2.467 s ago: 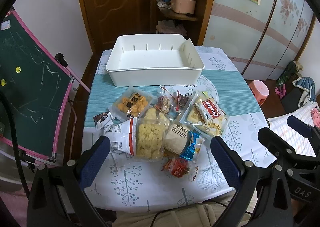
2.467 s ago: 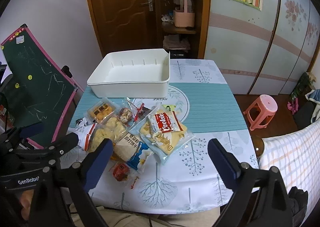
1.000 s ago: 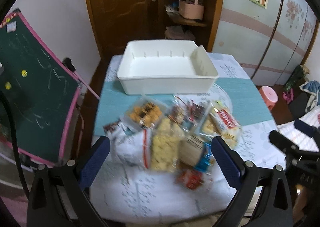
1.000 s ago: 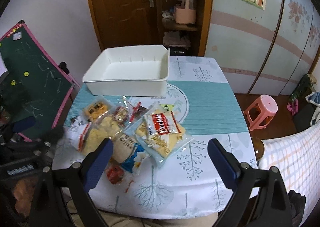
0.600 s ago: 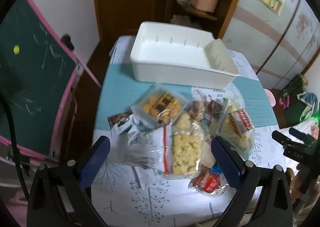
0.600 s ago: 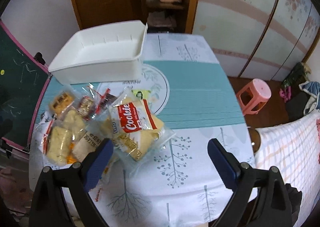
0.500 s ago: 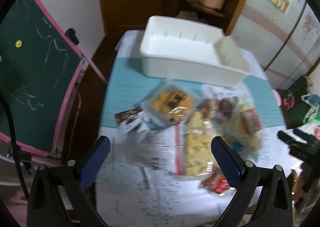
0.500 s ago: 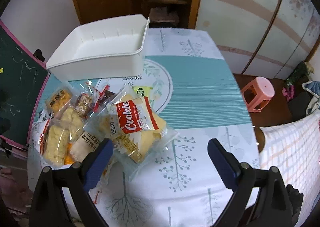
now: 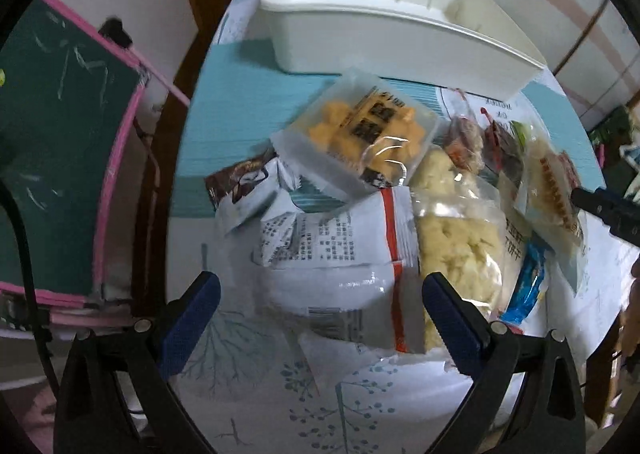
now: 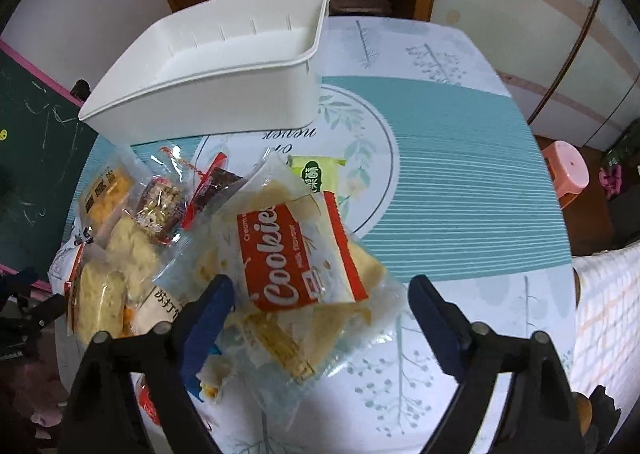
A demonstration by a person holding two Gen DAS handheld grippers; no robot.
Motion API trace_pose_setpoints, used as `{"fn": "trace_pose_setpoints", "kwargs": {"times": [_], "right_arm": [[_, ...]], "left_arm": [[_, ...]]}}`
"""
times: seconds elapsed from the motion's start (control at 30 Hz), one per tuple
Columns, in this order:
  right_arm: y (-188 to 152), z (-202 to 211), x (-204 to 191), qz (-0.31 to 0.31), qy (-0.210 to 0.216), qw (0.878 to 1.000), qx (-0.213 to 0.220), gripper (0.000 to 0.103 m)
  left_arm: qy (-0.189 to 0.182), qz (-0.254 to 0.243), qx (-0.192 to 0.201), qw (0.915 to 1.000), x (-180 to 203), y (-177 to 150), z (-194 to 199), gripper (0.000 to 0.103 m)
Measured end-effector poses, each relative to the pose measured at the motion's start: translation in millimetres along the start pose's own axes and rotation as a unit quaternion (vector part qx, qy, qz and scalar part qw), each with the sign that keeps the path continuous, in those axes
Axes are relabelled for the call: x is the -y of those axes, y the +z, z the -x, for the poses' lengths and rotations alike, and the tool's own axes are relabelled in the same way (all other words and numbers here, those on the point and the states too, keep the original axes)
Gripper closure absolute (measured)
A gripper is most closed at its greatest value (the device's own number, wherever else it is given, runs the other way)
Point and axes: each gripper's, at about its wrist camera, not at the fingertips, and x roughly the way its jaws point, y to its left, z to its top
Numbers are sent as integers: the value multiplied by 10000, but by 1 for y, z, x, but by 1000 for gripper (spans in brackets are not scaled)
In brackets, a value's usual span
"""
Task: Organize snacks
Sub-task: 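Grasp the white printed bag with the left gripper while the right grasps the Cookie pack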
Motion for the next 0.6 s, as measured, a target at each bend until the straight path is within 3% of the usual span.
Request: {"fn": "trace_pose_setpoints", "kwargs": {"times": [0.23,0.47,0.6], "right_arm": [[7,-11,-13,250,174,9995,-57,16],[5,-23,-26,591,-11,9981,-148,16],[5,-21,-23,603,57,9981,-116,26]], "left_arm": [[-219,283,-396,9986,-21,1,-23,2],[-499,608,-495,9957,-37,8,-35,2],[-451,551,-454,9964,-35,13,-39,2]]}}
